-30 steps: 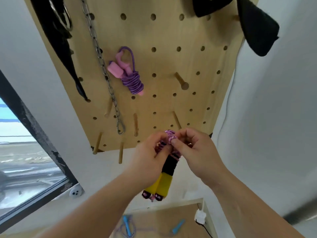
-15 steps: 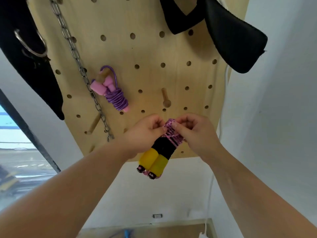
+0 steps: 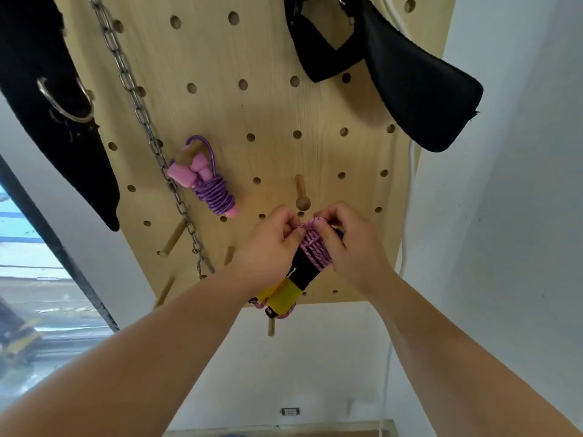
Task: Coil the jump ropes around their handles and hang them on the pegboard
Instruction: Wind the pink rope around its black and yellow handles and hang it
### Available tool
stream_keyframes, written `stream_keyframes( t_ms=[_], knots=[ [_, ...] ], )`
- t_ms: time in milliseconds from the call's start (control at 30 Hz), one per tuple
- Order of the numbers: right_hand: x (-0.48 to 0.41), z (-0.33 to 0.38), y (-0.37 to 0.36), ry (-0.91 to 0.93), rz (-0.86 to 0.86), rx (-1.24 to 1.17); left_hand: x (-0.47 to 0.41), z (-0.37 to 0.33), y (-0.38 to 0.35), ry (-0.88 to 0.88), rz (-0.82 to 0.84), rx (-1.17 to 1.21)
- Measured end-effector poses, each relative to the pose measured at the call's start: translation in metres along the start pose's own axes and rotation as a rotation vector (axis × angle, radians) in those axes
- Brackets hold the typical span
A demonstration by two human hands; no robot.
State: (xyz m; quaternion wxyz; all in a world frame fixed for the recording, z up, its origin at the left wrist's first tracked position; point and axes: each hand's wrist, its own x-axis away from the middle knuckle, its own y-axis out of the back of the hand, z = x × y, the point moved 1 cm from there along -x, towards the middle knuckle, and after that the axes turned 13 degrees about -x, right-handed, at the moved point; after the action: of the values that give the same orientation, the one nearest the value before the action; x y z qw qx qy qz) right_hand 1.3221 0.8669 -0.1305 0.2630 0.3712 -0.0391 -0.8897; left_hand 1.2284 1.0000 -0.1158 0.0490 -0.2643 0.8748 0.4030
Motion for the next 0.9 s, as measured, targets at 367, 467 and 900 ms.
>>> stream_keyframes(
  t_ms=[367,467,900],
  knots=[
    [-0.029,0.001,-0.015,-0.063,-0.157,-0.143,-0.008,-0.015,0.005,-0.077,-0.231,-0.3],
    [-0.035,-0.002,-0.014,-0.125,-0.174,-0.231,-0.014,-0.015,0.006,-0.068,-0.263,-0.304],
    [-0.044,-0.02,-0.025,-0.226,-0.243,-0.343,-0.04,0.014,0.011,0.065,-0.17,0.015]
  ],
)
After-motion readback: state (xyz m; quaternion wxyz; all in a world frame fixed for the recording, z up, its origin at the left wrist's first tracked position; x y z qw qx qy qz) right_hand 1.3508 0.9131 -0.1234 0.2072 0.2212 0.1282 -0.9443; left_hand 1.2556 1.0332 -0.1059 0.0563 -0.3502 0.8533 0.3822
